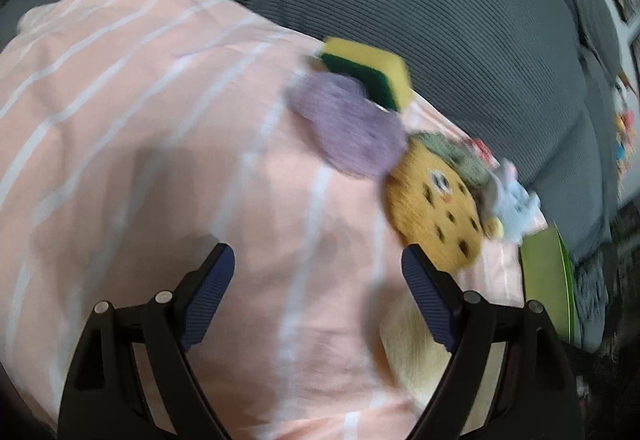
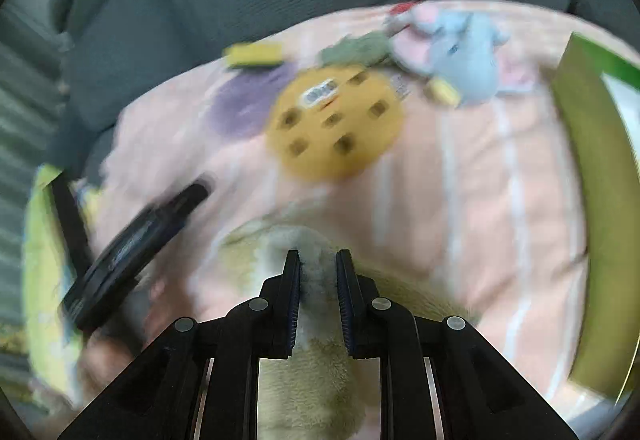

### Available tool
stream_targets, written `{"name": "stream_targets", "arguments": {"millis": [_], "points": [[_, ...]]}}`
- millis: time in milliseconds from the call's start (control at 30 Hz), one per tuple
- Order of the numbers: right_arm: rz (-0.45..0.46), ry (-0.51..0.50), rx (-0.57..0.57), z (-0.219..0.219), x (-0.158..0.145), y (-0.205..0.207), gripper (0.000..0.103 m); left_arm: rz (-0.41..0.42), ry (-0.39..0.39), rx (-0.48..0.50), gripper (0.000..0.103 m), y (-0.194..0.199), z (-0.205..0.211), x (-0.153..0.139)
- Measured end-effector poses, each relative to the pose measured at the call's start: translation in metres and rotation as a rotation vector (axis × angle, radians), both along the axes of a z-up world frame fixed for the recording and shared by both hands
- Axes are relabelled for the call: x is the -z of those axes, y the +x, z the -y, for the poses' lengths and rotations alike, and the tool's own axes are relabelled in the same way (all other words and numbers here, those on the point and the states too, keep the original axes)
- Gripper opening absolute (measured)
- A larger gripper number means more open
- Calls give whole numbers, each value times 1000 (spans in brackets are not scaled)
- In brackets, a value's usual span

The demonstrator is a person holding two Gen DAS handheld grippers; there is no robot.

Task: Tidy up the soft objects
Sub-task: 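Lift the knitted cloth off the pile with the right gripper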

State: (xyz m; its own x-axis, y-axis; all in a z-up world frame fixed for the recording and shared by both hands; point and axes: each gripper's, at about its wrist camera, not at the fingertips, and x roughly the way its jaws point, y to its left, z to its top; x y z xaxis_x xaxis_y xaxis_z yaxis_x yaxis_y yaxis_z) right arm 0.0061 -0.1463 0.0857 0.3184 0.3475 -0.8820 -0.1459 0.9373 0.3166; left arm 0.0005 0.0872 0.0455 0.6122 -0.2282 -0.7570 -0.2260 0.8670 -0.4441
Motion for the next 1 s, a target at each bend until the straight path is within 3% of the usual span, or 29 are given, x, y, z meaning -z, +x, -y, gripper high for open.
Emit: {"name": "stream_targets", "arguments": {"millis": [200, 333, 400, 467, 567, 600, 767, 933, 1000], "points": [[-8, 23, 22, 0, 27, 37, 19, -1, -113, 243, 85, 7, 32, 4], [-27, 72, 72, 9, 42, 41, 19, -4, -130, 382, 85, 6, 58, 6], [-47, 113, 77, 13, 44, 39, 25, -14, -150, 430, 85, 6, 68, 8], [-42, 114, 75, 16, 40, 38, 34, -33, -154, 457, 85, 7, 79, 13], [3, 72, 103, 21, 26, 30, 70, -22, -122, 472, 85, 7, 91, 14], [28, 66, 113, 23, 19, 24, 75, -18, -112, 487, 84, 7, 94, 13], [30, 30, 161, 37, 0, 5, 76, -12, -98, 501, 81, 7, 99, 14], [-78, 82, 188, 48, 19, -9, 76, -15, -136, 520, 62, 6, 101, 17], [-113, 100, 210, 51, 32, -10, 76, -21, -140, 539, 59, 4, 107, 18]]}}
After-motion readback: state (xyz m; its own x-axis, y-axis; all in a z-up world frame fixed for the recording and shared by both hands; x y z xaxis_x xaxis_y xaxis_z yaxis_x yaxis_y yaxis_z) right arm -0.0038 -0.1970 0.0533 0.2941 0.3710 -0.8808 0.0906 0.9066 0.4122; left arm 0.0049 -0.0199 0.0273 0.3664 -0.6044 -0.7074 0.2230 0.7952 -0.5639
